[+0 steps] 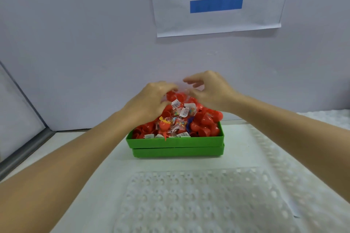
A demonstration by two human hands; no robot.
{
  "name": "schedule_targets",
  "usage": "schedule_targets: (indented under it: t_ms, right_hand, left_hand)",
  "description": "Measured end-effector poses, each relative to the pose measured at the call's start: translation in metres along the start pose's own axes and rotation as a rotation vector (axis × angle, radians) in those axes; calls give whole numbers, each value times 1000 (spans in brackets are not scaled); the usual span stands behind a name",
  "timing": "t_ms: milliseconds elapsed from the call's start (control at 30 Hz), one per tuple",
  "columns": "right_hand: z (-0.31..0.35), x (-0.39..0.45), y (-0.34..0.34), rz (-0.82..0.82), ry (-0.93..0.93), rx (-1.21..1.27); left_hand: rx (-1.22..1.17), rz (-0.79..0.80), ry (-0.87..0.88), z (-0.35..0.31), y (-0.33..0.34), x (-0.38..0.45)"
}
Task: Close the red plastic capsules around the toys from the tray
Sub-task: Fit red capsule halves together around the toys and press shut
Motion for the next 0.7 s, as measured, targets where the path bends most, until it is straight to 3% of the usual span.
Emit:
schedule_targets:
  t_ms: [133,333,400,533,700]
  right_hand:
    - [0,-20,-22,-65,49,-10]
    - [12,-97,-57,-95,115,28]
    - [18,-131,-66,-83,114,66]
    - [33,-196,-81,44,132,111]
    - [64,-256,-74,250,78,112]
  left_hand:
    - [-11,151,-145,-7,-3,-19]
    - [-55,-31,-171,-49,-35,-63]
    - [-134,24,-237,-71,-49,-85]
    - [-355,300,-340,-119,-63,-136]
    - [-376,344,-384,-167,-51,-177]
Point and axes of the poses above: each hand's wrist, its own x-axis towards the middle knuckle, its own y-axis out of the palm, z = x × y, the point moved 1 cm from there along x, towards the middle knuckle, and after that the axes turned 10 degrees about -z, right-handed, at the moved point
